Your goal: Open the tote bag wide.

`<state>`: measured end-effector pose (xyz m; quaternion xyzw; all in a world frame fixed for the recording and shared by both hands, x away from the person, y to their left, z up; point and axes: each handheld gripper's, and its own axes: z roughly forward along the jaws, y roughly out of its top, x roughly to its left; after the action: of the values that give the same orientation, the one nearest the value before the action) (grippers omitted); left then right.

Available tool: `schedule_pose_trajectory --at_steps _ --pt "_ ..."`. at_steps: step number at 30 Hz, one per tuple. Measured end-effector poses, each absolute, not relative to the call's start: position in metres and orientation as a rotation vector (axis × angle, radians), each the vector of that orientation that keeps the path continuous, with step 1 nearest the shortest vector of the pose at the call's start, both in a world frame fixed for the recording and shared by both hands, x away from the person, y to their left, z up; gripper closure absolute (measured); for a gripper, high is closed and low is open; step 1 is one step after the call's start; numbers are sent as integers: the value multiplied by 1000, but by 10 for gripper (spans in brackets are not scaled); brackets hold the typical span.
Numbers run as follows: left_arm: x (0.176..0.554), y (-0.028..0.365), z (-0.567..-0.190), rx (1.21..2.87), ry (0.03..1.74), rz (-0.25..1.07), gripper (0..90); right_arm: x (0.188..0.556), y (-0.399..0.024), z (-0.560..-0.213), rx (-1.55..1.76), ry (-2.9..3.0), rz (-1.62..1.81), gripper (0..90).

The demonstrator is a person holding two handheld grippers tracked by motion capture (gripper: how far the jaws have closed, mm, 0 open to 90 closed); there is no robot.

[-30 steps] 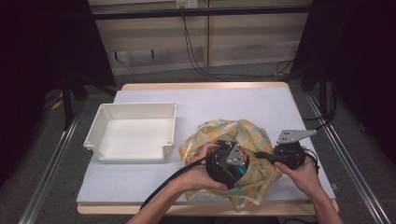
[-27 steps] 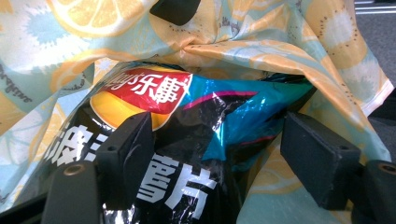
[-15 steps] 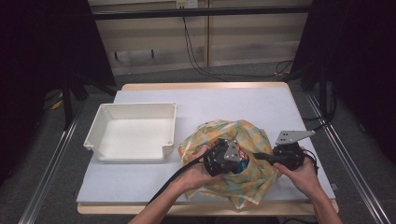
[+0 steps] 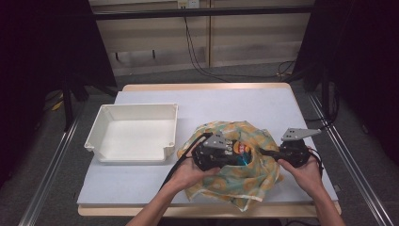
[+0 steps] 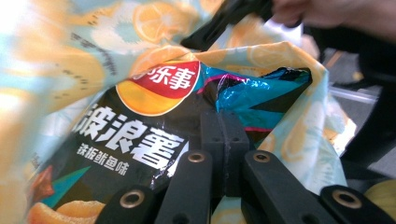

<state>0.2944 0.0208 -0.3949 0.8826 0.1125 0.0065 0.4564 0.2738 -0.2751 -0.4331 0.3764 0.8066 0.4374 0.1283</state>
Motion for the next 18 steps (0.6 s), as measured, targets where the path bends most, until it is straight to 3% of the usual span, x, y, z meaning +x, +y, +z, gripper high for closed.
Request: schedule_pose_trajectory --at_steps 8,12,15,18 --pt "304 37 -383 2083 345 12 900 275 -280 -450 1139 2410 1198 884" --pt "307 35 -381 2085 353 -1 900 269 -276 -437 1095 2398 1259 556" --pt "309 35 -379 2093 363 0 900 263 -277 -419 1083 2344 1330 426" --pt "316 36 -377 2081 381 -11 900 257 -284 -405 1085 2290 1378 383"
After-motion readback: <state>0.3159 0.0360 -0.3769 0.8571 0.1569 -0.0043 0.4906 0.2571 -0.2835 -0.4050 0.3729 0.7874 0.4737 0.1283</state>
